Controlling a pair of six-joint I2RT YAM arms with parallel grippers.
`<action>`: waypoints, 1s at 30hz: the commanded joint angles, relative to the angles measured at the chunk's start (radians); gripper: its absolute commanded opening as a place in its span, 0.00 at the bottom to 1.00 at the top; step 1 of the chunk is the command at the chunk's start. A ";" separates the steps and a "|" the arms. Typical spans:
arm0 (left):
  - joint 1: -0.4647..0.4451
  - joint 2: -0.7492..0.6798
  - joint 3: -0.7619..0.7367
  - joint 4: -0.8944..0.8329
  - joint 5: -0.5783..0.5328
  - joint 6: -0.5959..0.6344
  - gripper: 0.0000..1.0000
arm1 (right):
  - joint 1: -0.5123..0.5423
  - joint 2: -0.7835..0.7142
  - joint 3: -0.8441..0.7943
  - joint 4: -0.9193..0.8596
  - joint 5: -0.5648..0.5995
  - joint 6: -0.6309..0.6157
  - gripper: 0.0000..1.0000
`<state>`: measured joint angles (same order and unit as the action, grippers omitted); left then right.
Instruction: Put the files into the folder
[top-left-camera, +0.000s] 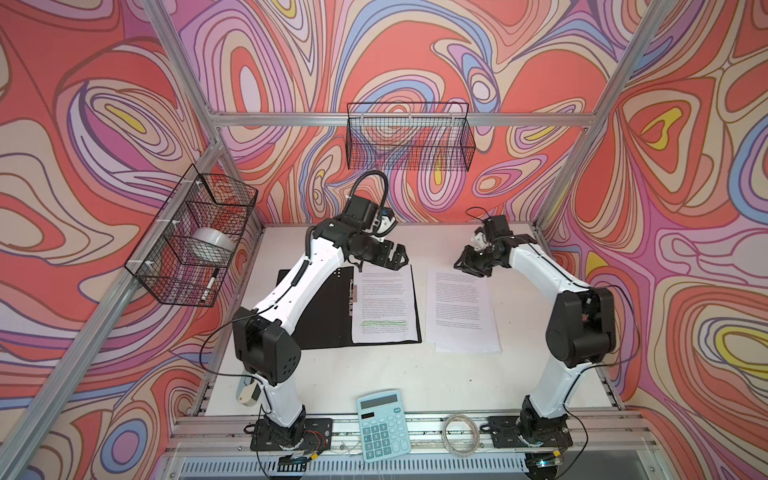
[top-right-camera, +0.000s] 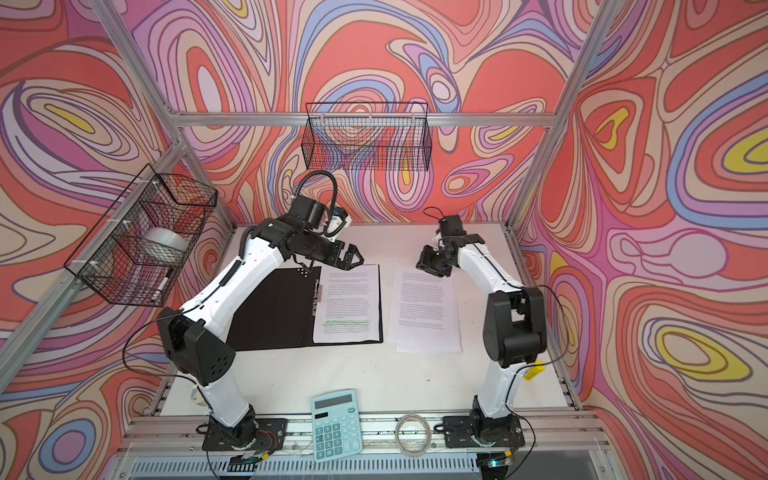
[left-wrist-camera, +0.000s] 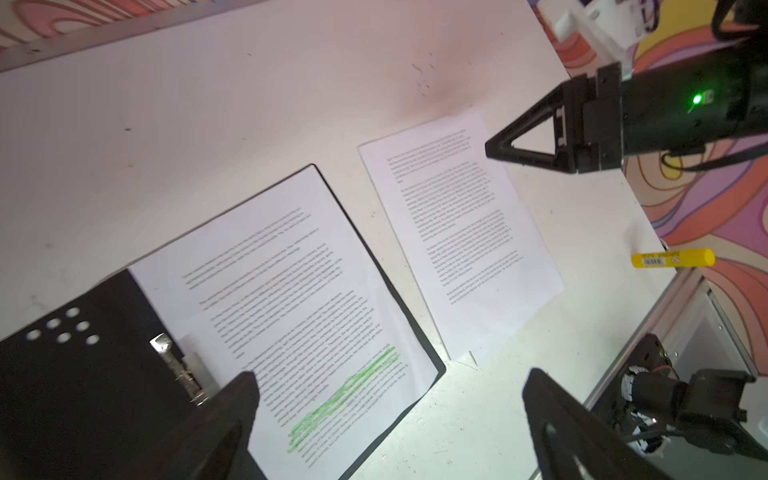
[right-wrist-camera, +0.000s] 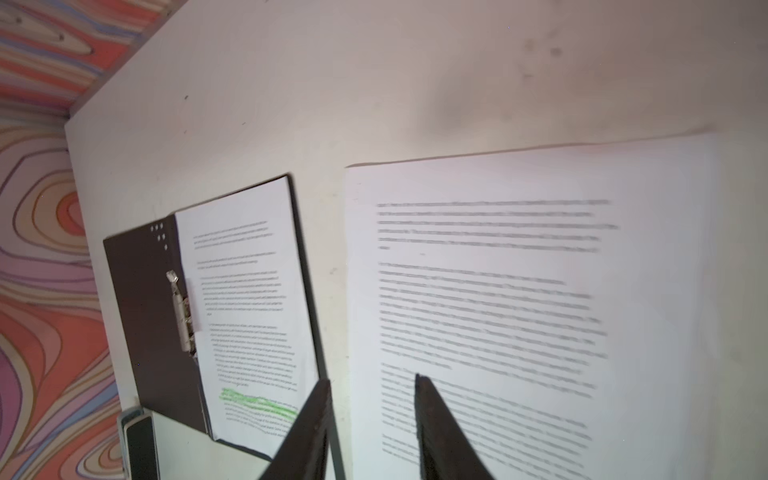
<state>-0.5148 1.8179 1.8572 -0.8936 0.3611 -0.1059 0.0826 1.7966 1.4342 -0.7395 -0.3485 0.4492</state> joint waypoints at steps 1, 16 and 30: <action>-0.077 0.072 0.016 -0.037 0.032 0.028 1.00 | -0.059 -0.051 -0.152 0.005 0.025 0.044 0.35; -0.260 0.369 0.135 0.065 0.133 -0.084 0.96 | -0.138 -0.126 -0.349 0.029 0.043 0.045 0.35; -0.297 0.483 0.172 0.024 0.108 -0.105 0.94 | -0.187 -0.036 -0.376 0.095 0.012 0.020 0.37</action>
<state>-0.7914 2.2776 2.0014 -0.8421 0.4847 -0.2039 -0.0975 1.7340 1.0729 -0.6704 -0.3252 0.4866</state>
